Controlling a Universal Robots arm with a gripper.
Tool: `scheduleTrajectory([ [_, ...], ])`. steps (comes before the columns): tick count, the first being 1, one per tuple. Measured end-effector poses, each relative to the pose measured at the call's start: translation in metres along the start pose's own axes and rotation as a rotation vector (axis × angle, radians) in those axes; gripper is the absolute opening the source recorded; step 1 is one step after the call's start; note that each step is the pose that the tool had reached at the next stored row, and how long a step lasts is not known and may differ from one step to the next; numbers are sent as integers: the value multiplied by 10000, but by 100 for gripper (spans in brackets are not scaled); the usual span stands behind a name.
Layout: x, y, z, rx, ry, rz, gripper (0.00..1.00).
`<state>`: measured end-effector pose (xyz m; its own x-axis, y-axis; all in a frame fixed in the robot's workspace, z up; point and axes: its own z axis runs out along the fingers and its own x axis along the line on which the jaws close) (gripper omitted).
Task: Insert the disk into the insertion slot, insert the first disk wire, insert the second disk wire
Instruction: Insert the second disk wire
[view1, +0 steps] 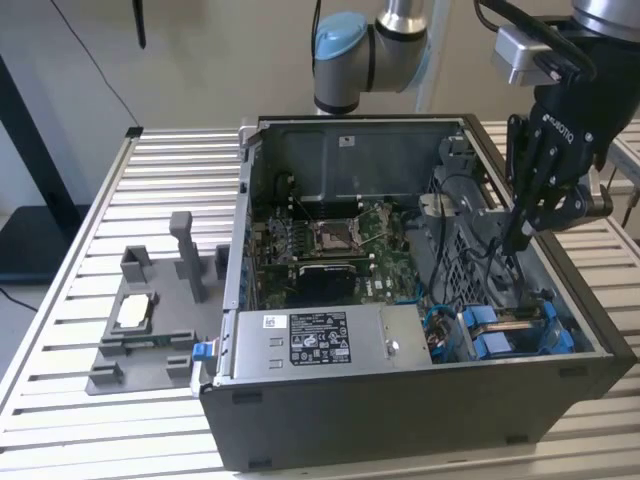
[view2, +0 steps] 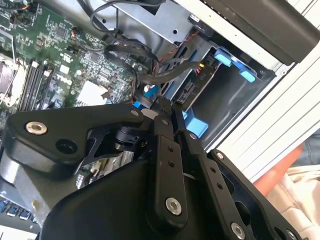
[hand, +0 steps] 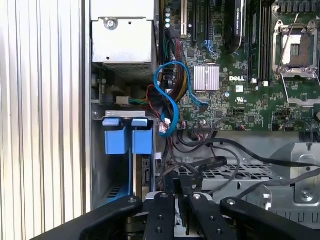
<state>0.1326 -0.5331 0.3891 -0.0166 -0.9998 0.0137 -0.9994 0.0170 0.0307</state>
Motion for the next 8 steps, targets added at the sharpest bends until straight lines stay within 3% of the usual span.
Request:
scheduleTrajectory([
  [5, 27, 8, 20, -120, 147, 2, 16],
  [8, 60, 12, 37, -164, 199, 3, 16],
])
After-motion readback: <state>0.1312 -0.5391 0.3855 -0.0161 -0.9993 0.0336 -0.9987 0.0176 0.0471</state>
